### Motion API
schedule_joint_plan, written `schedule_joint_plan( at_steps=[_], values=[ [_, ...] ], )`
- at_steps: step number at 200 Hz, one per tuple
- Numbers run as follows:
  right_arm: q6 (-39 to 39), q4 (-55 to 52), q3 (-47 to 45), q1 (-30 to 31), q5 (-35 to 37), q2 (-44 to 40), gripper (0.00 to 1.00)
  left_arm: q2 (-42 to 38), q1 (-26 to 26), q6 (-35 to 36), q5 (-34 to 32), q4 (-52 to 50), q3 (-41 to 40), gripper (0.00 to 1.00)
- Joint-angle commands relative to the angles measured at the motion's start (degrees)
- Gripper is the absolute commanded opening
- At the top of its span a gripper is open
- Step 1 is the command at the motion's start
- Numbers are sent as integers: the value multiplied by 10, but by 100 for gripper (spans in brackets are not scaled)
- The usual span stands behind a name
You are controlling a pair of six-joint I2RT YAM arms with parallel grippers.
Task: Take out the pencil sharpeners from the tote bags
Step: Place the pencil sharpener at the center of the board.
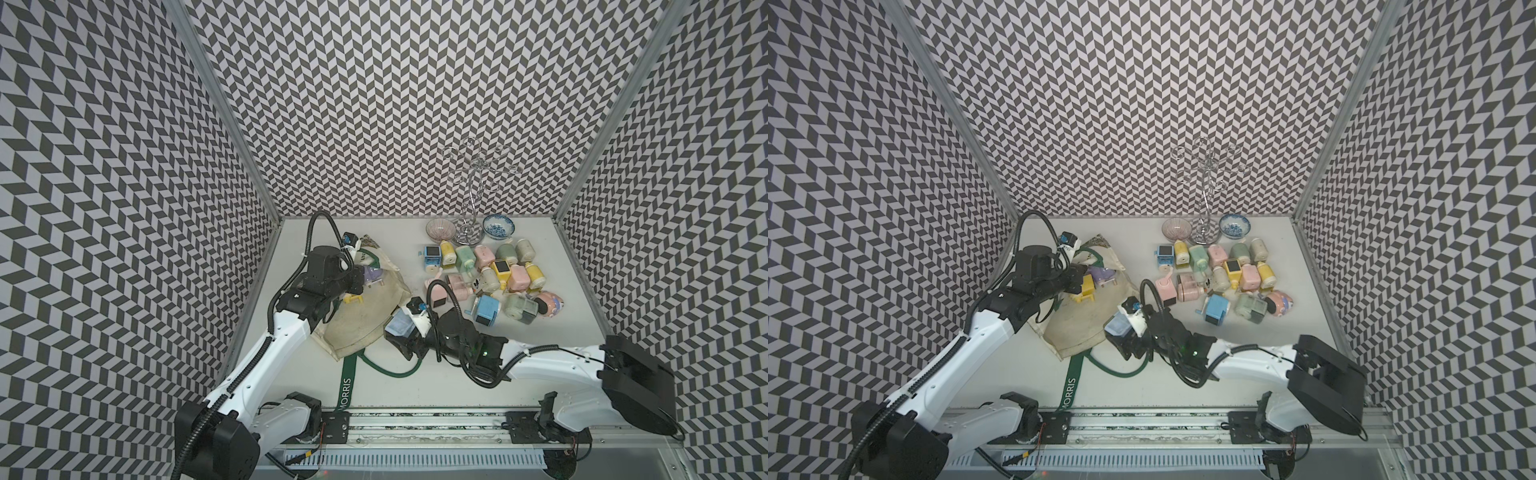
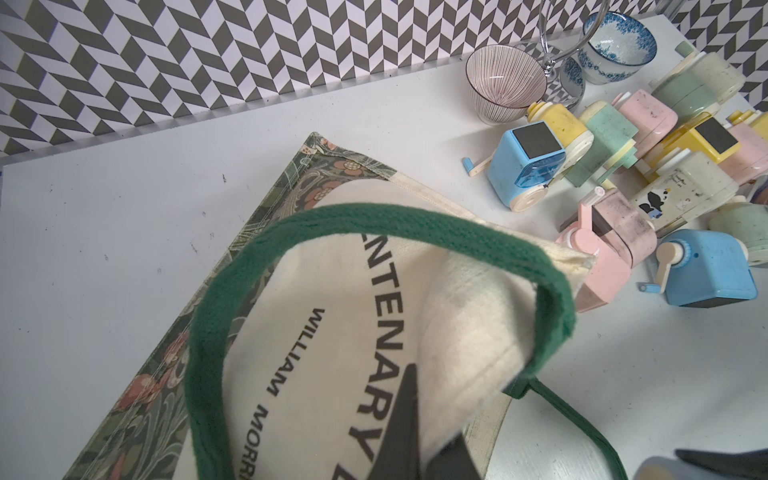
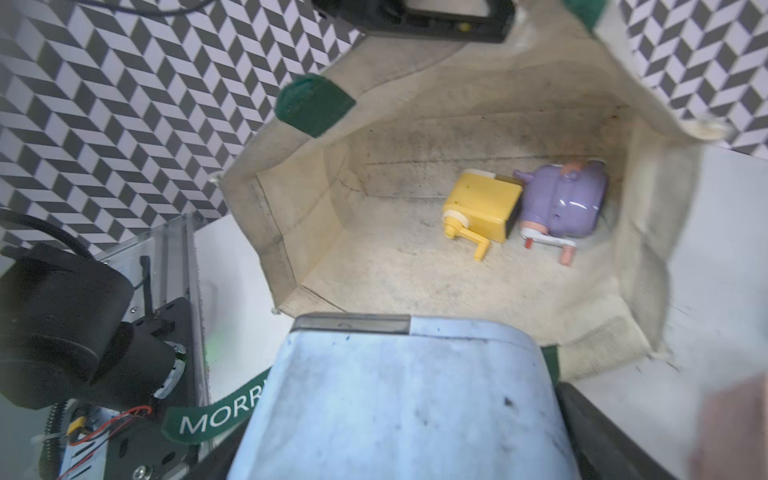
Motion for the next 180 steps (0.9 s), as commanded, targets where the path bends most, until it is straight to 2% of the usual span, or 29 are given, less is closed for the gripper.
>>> schedule_joint_plan(
  at_steps=[1,48,106,153,180],
  values=[
    [44,-21,-29,-24,62,-30,71,0,-3,8,-5,5,2,0],
    [123,-43,-64,-77,80,-19,69,1,-4,8,-3,5,3,0],
    [177,-58,-88,-135,99,26,69,0,-6,8,-1,5,2,0],
    [241,-111,-97,-163,185,33,71,2,-7,8,-1,5,2,0],
    [253,-118,-113,-180,208,26,73,3,-7,7,-1,5,2,0]
  ],
)
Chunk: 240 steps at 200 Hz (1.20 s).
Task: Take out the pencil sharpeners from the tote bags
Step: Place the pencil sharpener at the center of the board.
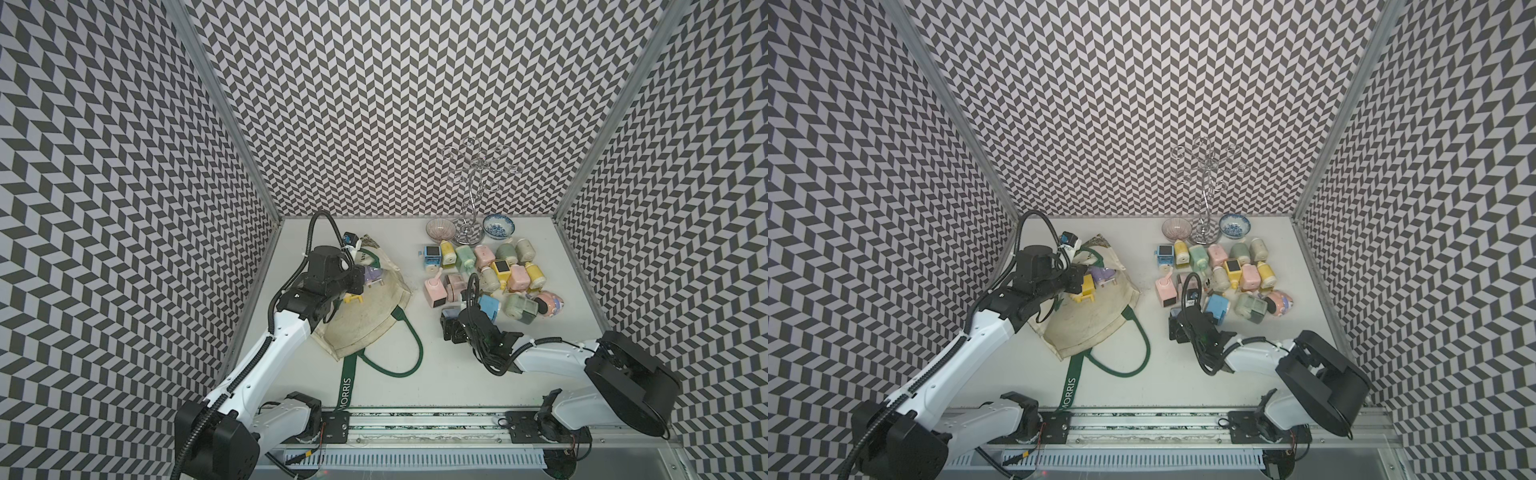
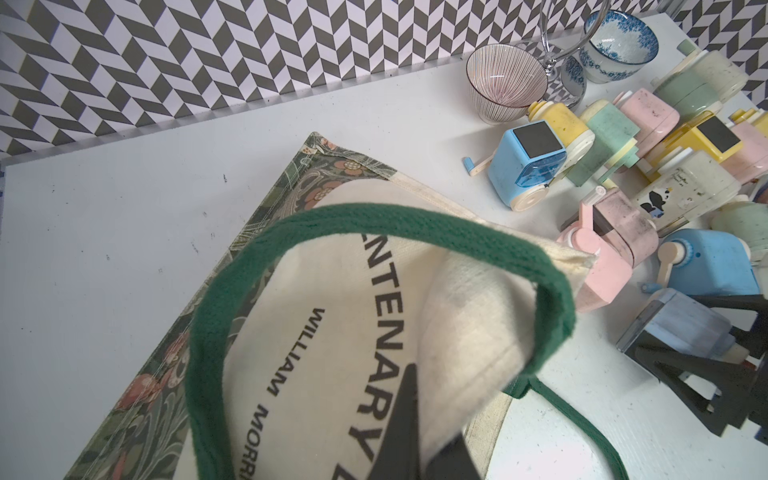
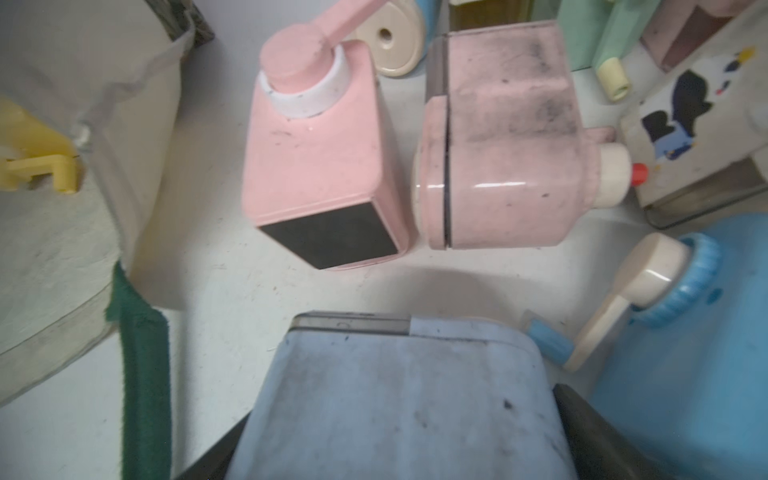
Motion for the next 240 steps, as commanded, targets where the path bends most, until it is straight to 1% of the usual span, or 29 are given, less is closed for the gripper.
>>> schedule_joint_plan(
  at_steps=[1,10,25,35,62,92,120,142,156,175,188,208,226,240],
  values=[
    [37,-20,-20,-14,51,-7,73,3,-3,7,-1,5,2,0],
    [53,-29,-23,-21,61,-11,75,3,-4,8,-1,5,1,0],
    [60,-26,-27,-29,58,-19,77,4,-4,8,-1,5,1,0],
    [68,-33,-27,-32,67,-21,83,4,-4,8,-1,5,2,0],
    [57,-36,-20,-34,58,-28,100,5,-5,8,-1,5,2,0],
    [9,-41,-9,-34,13,-63,99,4,-4,8,-1,4,2,0],
    [9,-75,3,-33,32,-121,99,4,-5,8,-2,4,2,0],
    [-4,-75,1,-33,45,-177,99,2,-5,8,-3,4,2,0],
    [-42,-56,3,-32,-6,-211,99,1,-5,8,-3,5,2,0],
    [-54,-15,3,-18,-89,-234,99,2,-4,8,-3,5,3,0],
    [-54,18,4,12,-119,-226,97,1,-5,7,-4,4,3,0],
    [-58,89,13,87,-120,-175,94,-1,-4,7,-5,5,3,0],
    [-74,147,51,150,-117,-85,94,-2,-4,7,-5,5,3,0],
    [-73,165,103,175,-114,-2,94,-3,-4,7,-7,4,4,0]
  ],
)
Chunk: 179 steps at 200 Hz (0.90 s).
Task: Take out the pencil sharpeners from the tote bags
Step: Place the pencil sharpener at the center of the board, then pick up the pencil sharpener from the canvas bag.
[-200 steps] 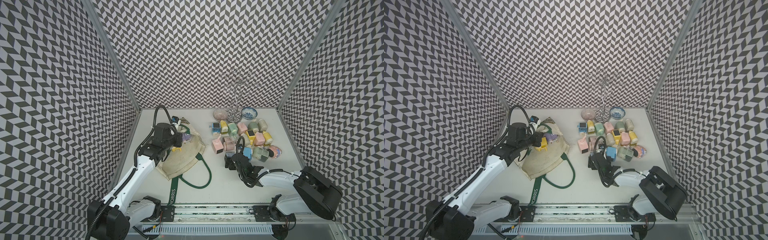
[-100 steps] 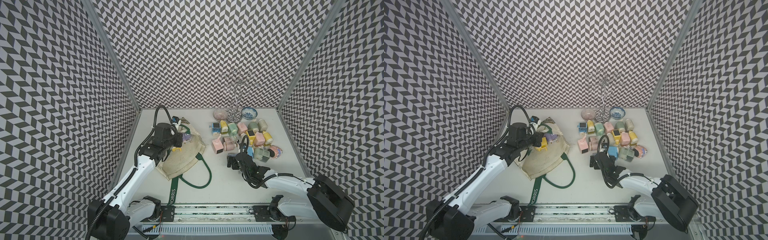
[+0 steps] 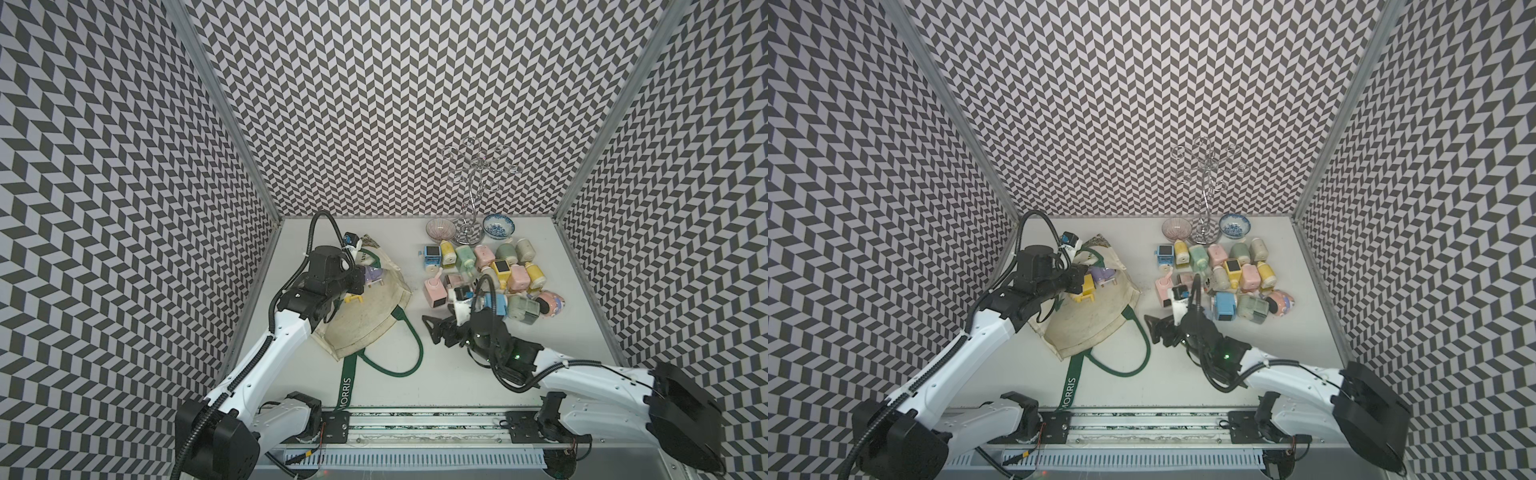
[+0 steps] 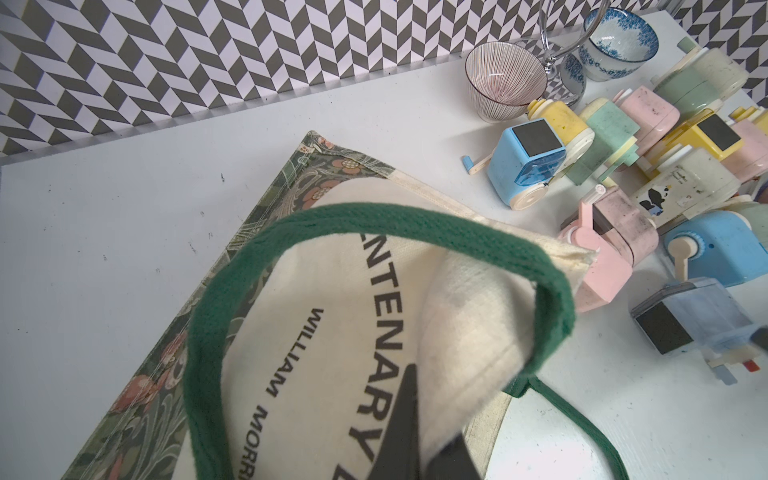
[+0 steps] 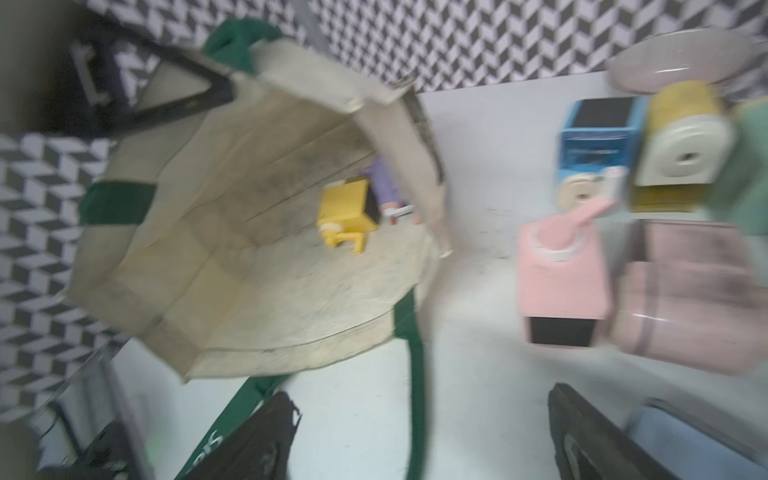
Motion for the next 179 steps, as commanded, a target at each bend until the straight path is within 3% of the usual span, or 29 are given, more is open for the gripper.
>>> schedule_joint_plan(
  at_steps=[1,41,79,102,179],
  values=[
    [-16,97,71,44,-15,109,94,-6,-3,7,-7,4,4,0],
    [-25,225,196,52,-27,334,98,-17,-2,7,-5,8,4,0],
    [-60,160,389,51,17,499,99,-20,-3,7,-3,10,4,0],
    [-84,196,438,49,41,561,99,-24,-3,7,-2,13,3,0],
    [-83,162,572,20,49,675,99,-35,-3,7,13,20,2,0]
  ],
)
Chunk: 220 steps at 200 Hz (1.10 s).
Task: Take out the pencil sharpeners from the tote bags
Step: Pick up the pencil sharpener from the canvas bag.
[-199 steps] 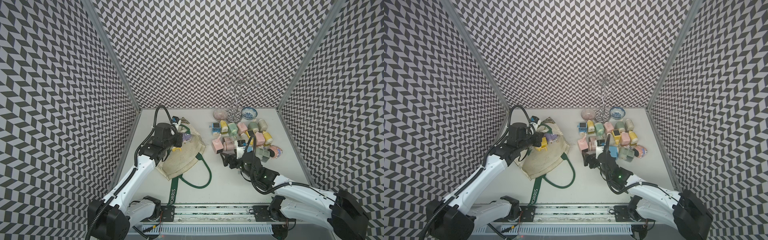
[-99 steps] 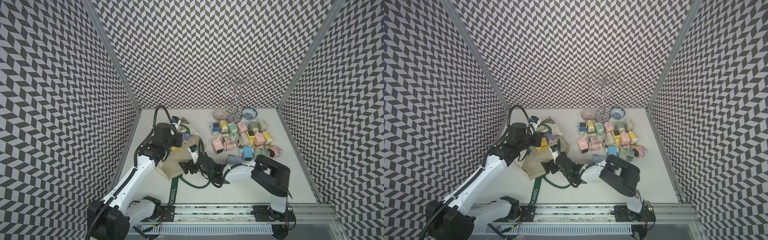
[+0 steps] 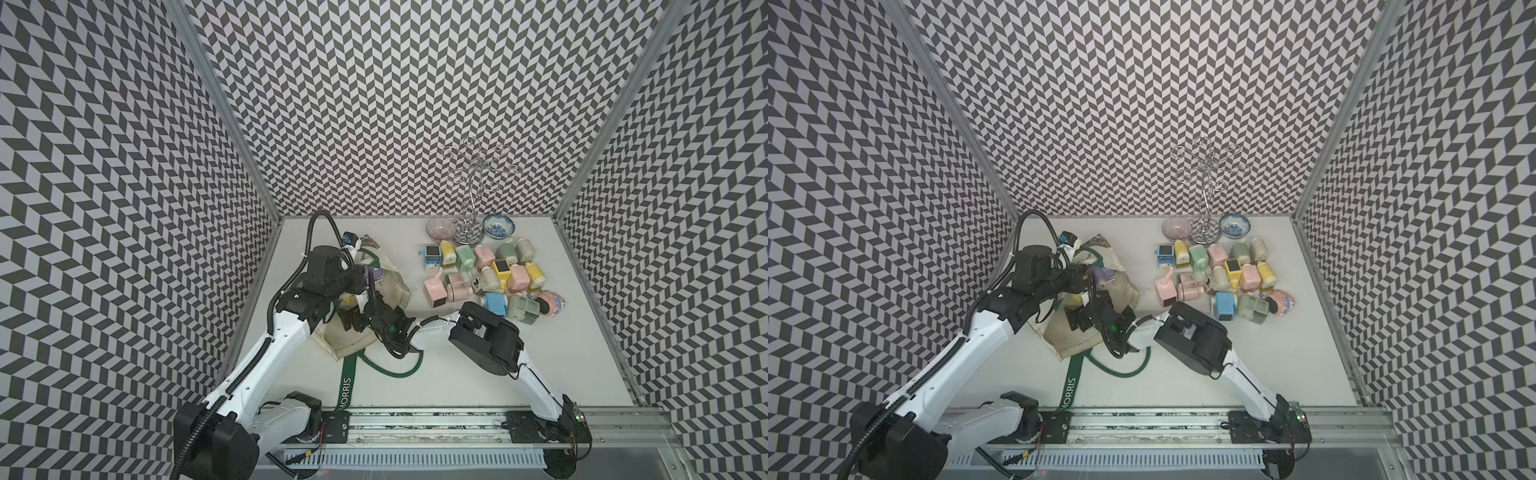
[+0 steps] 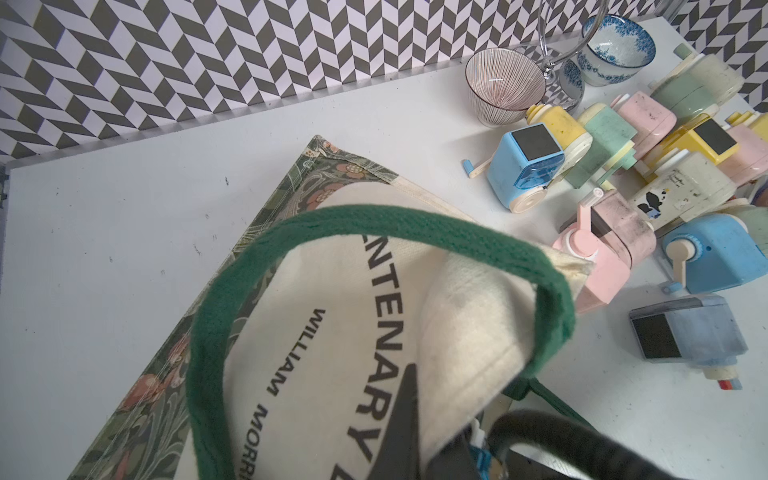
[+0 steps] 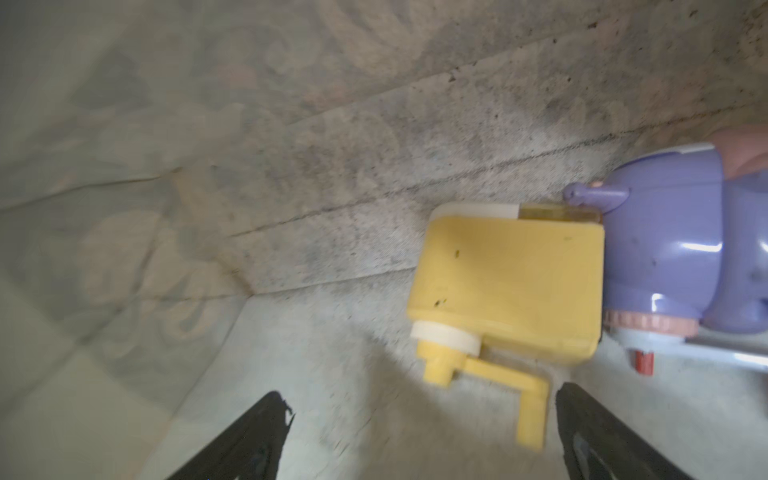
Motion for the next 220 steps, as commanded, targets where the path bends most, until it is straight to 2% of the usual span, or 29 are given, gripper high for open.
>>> schedule_joint_plan(
  at_steps=[1,50,68,90,103,119,163,187,220],
  values=[
    [-9,10,48,-11,14,40,99,-27,-2,7,12,20,2,0],
    [-24,-17,141,-24,21,102,99,-29,-5,9,20,25,0,0],
    [-47,8,155,-26,18,114,99,-30,-5,9,21,25,-1,0],
    [-44,4,187,-31,-45,133,99,-29,-6,10,21,26,-2,0],
    [-51,2,191,-28,-46,131,99,-27,-9,10,19,24,-2,0],
    [-40,20,185,-30,-51,127,99,-26,-11,10,19,24,-1,0],
    [-10,-4,243,-32,-46,157,100,-27,-12,11,16,22,-2,0],
    [-21,20,229,-32,-60,150,87,-27,-15,11,11,21,-1,0],
    [-63,85,142,-30,-58,98,73,-26,-15,12,8,20,-2,0]
  ],
)
